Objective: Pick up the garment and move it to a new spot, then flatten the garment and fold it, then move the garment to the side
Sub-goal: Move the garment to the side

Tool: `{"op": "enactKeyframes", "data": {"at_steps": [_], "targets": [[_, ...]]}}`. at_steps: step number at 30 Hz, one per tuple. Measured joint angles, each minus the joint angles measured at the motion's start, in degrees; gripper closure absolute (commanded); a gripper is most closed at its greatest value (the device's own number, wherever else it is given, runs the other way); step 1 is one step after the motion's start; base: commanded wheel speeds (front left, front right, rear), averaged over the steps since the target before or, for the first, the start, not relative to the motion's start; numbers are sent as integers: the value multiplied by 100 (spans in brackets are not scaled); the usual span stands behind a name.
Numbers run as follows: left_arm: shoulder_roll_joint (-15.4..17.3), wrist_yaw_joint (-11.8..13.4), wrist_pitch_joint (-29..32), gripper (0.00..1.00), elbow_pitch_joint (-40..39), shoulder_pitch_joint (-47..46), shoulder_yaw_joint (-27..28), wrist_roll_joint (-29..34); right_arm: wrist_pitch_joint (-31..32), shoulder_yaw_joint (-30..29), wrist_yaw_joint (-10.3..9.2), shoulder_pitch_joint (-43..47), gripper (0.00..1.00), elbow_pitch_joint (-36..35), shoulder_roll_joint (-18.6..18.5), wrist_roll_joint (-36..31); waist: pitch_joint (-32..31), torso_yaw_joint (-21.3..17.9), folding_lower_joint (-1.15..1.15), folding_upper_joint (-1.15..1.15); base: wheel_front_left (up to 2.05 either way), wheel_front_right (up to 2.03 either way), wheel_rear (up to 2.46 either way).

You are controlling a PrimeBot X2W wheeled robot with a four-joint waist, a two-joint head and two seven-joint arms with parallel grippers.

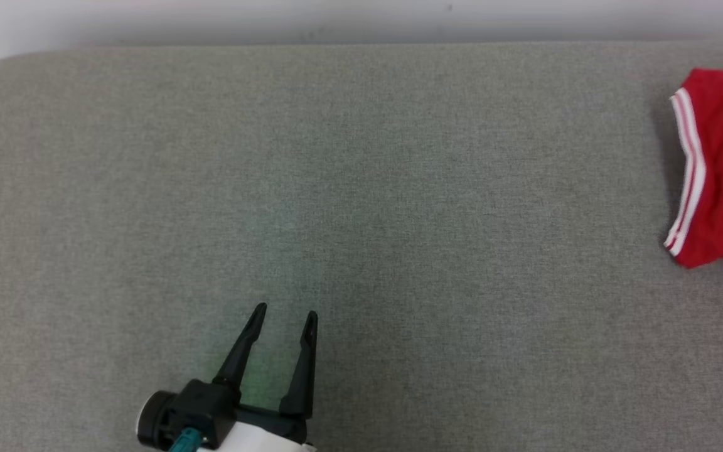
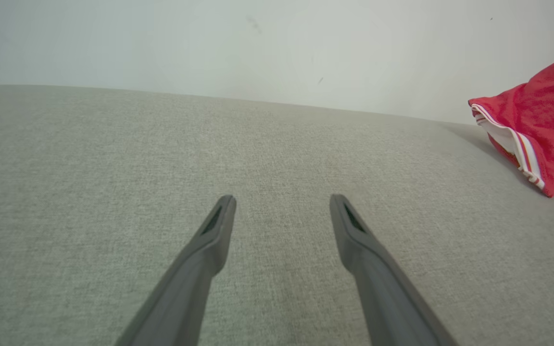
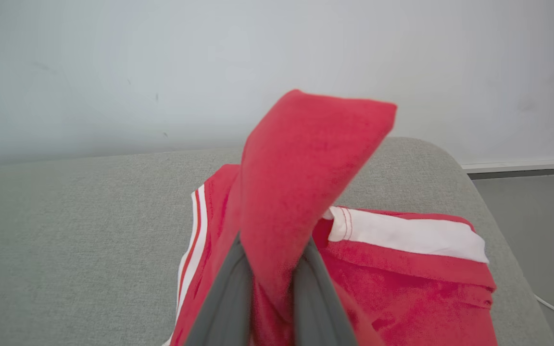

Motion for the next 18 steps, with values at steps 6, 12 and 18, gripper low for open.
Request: {"op": "enactKeyframes", "data": {"at_steps": [6, 12, 18], "targets": [[0, -11, 0, 0, 57, -25, 88, 51, 397, -381, 0, -242, 100, 235, -203, -166, 141, 49, 0, 0, 0, 0, 0], [0, -73, 0, 0, 98, -66, 169, 115, 468, -766, 0, -292, 44, 624, -267, -650, 202, 68, 0, 0, 0, 0, 0], [1, -88, 0, 0, 140, -88, 192, 158, -5, -1087, 2, -282, 0, 1540, -525, -2130, 226, 103, 0, 0, 0, 0, 0]]}}
